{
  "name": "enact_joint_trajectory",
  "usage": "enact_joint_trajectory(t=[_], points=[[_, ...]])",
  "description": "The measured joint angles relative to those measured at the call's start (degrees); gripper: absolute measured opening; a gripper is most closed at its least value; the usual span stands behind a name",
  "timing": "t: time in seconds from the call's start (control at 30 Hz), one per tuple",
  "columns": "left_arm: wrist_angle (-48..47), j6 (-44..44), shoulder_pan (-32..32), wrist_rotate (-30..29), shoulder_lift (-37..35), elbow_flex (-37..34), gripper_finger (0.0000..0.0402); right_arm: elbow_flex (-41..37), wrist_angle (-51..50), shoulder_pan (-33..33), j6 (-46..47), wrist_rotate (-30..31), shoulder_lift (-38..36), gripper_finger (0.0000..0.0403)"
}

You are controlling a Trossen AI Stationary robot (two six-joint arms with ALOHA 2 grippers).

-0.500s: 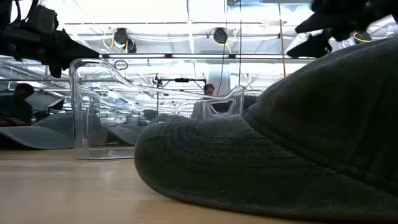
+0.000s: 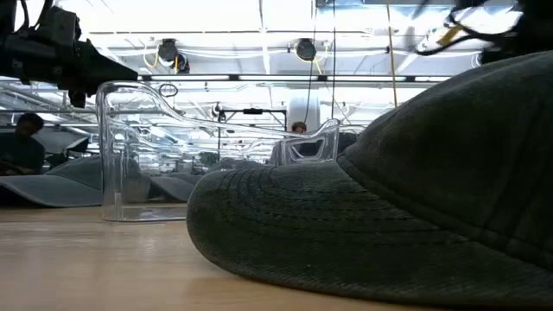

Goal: Pick & Place hat
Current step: Put the top right black cap into the top transparent bin

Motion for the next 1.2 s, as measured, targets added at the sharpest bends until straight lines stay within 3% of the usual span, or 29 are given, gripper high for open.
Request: enact_joint_trajectory(t=[0.27,0.5,0.7,0.97,1.2], points=[[0.0,0.0,0.0,0.0,0.0,0.0,0.0067,-2.2,6.6,15.3,18.1,0.1,0.1,0.0364],[0.0,0.0,0.0,0.0,0.0,0.0,0.0067,-2.2,10.6,23.3,28.3,1.7,0.2,0.0364],[0.0,0.0,0.0,0.0,0.0,0.0,0.0067,-2.2,12.6,26.6,31.3,7.2,1.9,0.0364],[0.0,0.0,0.0,0.0,0.0,0.0,0.0067,-2.2,13.7,27.9,33.9,7.4,7.2,0.0364],[0.0,0.0,0.0,0.0,0.0,0.0,0.0067,-2.2,21.0,28.0,32.4,7.3,9.2,0.0355]])
